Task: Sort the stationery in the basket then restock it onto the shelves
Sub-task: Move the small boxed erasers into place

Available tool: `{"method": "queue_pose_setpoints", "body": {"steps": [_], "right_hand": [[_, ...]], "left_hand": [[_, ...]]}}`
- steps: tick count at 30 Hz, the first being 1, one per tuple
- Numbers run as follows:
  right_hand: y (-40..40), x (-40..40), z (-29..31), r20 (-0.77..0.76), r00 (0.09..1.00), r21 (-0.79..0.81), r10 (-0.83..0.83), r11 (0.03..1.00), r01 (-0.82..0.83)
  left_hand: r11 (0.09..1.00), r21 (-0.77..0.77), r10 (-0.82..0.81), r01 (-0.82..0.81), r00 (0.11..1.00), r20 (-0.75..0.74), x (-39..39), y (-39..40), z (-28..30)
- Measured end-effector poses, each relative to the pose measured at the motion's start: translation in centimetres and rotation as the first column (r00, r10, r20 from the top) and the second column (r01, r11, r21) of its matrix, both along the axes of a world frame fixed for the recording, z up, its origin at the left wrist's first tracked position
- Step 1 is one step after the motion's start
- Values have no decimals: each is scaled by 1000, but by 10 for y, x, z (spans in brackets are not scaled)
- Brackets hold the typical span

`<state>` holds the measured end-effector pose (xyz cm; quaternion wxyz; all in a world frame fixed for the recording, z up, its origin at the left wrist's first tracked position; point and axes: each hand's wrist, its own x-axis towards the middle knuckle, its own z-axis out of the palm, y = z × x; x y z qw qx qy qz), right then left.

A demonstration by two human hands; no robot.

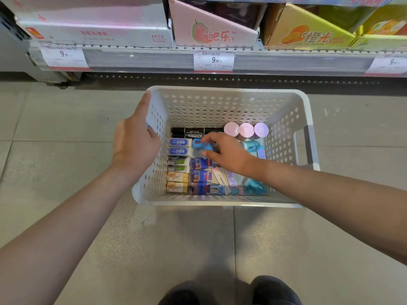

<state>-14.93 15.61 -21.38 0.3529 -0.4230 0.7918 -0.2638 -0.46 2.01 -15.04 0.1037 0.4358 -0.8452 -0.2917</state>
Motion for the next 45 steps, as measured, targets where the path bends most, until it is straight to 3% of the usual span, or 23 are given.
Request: {"method": "queue_pose_setpoints", "body": {"steps": [3, 7, 14, 27, 37, 41, 43, 45], "right_hand": [[-5, -2, -1, -46, 999, -7, -20, 1000, 19], [-14, -2, -1, -184, 973, 24, 139, 990, -137], [-18, 1, -5, -174, 959, 95, 226, 973, -212], [-24, 9, -13, -506, 779, 190, 371, 929, -319], [-26, 7, -21, -452, 803, 198, 388, 922, -333], [-18, 1, -13, -460, 819, 78, 343, 934, -348], [-8, 2, -5, -415, 784, 80, 462, 877, -475], [4, 4, -1, -296, 643, 247, 706, 707, -663]], "left_hand": [[1000, 0, -10, 10, 1000, -6, 0, 0, 1], [1000, 13, -16, 17, 1000, -15, 1, 0, 0], [1000, -5, -24, 24, 999, -22, 1, -2, -2], [999, -7, -35, 35, 999, -35, 1, -2, -2], [999, 13, -30, 30, 999, -36, 1, -1, -1], [999, 13, -39, 40, 998, -41, 2, 0, -1], [999, 8, -37, 37, 999, -38, 2, -1, -2], [999, 7, -43, 43, 998, -40, 2, -2, -2]]}}
